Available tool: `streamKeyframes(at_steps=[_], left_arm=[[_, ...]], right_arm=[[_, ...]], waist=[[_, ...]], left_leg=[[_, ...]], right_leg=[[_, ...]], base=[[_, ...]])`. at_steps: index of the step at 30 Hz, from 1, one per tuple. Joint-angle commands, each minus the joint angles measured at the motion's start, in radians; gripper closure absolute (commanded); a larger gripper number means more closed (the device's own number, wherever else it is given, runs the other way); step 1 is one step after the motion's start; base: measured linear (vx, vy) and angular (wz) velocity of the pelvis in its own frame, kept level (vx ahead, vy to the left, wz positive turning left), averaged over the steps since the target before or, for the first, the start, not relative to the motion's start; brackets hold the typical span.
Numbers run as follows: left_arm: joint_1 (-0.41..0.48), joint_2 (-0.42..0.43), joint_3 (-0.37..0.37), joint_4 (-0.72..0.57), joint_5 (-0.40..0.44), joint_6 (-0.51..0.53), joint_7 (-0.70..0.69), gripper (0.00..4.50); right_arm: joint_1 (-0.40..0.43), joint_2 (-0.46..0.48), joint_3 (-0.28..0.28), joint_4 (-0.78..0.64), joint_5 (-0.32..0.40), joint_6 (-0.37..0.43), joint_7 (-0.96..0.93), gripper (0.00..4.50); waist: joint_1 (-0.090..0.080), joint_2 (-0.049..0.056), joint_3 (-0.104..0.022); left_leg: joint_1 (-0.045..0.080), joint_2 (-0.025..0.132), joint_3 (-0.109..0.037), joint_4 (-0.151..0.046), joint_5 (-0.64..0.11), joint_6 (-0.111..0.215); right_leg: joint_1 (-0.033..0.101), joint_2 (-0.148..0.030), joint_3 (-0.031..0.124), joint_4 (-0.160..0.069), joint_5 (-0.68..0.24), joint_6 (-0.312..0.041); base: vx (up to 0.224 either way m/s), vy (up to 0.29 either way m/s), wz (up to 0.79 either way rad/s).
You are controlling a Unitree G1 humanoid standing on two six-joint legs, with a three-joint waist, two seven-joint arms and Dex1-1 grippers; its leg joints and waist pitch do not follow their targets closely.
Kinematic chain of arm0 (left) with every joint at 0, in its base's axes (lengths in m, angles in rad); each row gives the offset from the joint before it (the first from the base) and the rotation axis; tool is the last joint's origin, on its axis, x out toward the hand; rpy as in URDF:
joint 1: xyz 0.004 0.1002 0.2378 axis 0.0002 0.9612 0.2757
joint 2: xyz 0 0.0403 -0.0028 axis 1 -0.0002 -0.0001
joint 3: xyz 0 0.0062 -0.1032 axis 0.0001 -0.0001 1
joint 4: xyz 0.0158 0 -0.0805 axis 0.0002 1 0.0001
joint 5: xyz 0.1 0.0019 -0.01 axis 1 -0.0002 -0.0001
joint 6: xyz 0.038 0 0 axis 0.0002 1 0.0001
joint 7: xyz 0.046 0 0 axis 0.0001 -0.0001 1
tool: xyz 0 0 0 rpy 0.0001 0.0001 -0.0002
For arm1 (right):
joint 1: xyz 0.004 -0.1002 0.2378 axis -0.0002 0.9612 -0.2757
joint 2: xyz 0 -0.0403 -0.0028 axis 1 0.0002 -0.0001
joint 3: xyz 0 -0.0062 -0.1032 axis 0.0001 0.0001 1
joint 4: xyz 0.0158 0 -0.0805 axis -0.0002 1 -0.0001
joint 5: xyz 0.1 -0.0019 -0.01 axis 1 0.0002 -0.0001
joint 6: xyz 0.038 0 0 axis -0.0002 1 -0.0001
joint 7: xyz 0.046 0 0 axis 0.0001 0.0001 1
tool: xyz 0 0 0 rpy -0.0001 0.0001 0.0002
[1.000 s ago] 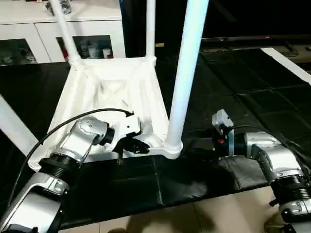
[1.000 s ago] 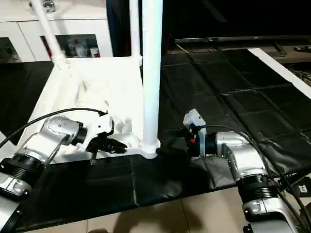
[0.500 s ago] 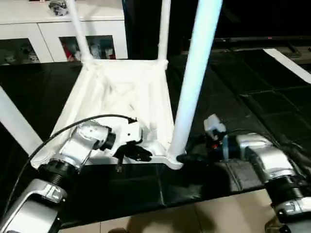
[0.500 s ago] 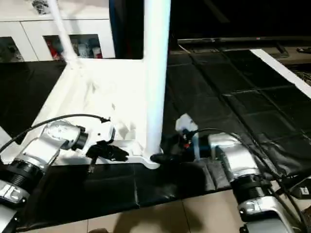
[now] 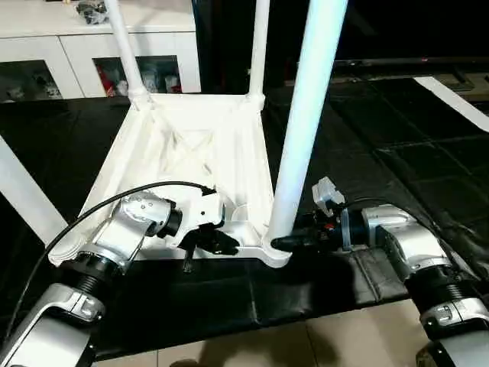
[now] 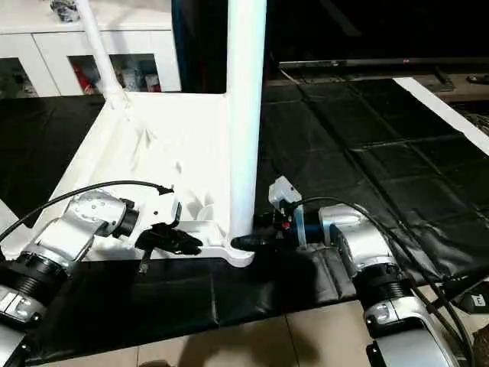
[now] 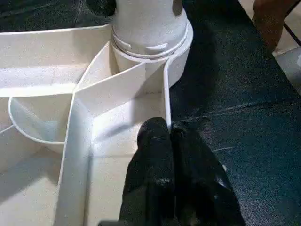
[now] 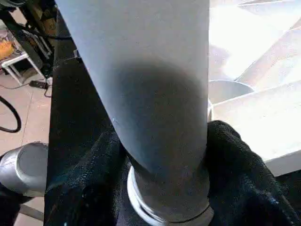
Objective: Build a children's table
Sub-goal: Rotate leg to tighten
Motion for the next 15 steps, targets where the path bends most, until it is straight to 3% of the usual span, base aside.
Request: streamKeyframes(at_steps=[1, 4, 5, 7, 9, 11, 15], left_arm=[[-0.002, -0.017, -0.029, -0.017, -0.001, -0.007, -0.008, 4.5], [-0.005, -0.026, -0.02, -0.007, -0.001, 0.009, 0.015, 4.5], [-0.006, -0.031, -0.015, -0.004, -0.001, 0.017, 0.027, 4.5], [-0.007, -0.039, -0.008, -0.003, -0.001, 0.033, 0.045, 4.5], [-0.006, -0.049, 0.002, -0.007, -0.007, 0.059, 0.065, 4.5], [-0.005, -0.059, 0.012, -0.018, -0.011, 0.093, 0.089, 4.5], [-0.019, -0.119, 0.057, -0.04, -0.032, 0.21, 0.196, 4.5]], right_arm=[[-0.007, 0.0, 0.002, -0.01, 0.007, 0.014, 0.013, 2.36], [0.006, 0.003, 0.003, -0.017, 0.012, 0.011, 0.019, 2.4], [0.014, 0.004, 0.004, -0.026, 0.016, 0.014, 0.019, 2.41], [0.03, 0.007, 0.001, -0.044, 0.024, 0.023, 0.014, 2.41], [0.056, 0.011, -0.003, -0.081, 0.037, 0.043, 0.001, 2.41], [0.08, 0.017, -0.004, -0.114, 0.037, 0.059, -0.031, 2.41], [0.105, 0.097, -0.03, -0.152, -0.003, 0.115, -0.261, 2.46]], waist=[[-0.004, -0.004, -0.074], [-0.004, -0.003, -0.075], [-0.003, 0.001, -0.074], [-0.003, -0.002, -0.074], [0.002, 0.004, -0.073], [0.004, 0.001, -0.073], [-0.005, 0.001, -0.067]], left_leg=[[0.002, 0.03, -0.002, -0.065, -0.145, 0.05], [0.001, 0.03, -0.002, -0.064, -0.142, 0.05], [0.003, 0.031, -0.002, -0.065, -0.145, 0.049], [0.005, 0.03, -0.001, -0.065, -0.154, 0.05], [0.01, 0.032, 0.0, -0.065, -0.164, 0.047], [0.008, 0.032, -0.001, -0.067, -0.162, 0.045], [0.008, 0.028, -0.004, -0.071, -0.204, 0.023]], right_leg=[[0.059, -0.069, 0.059, -0.069, -0.317, -0.156], [0.059, -0.068, 0.059, -0.067, -0.3, -0.162], [0.058, -0.068, 0.059, -0.067, -0.299, -0.164], [0.058, -0.068, 0.059, -0.07, -0.308, -0.164], [0.055, -0.068, 0.06, -0.073, -0.313, -0.164], [0.058, -0.067, 0.059, -0.071, -0.311, -0.161], [0.056, -0.07, 0.055, -0.082, -0.398, -0.135]], base=[[0.0, 0.0, 0.0], [0.0, 0.0, 0.0], [0.0, 0.0, 0.0], [0.0, 0.0, 0.0], [0.0, 0.0, 0.0], [0.0, 0.0, 0.0], [0.0, 0.0, 0.0]])
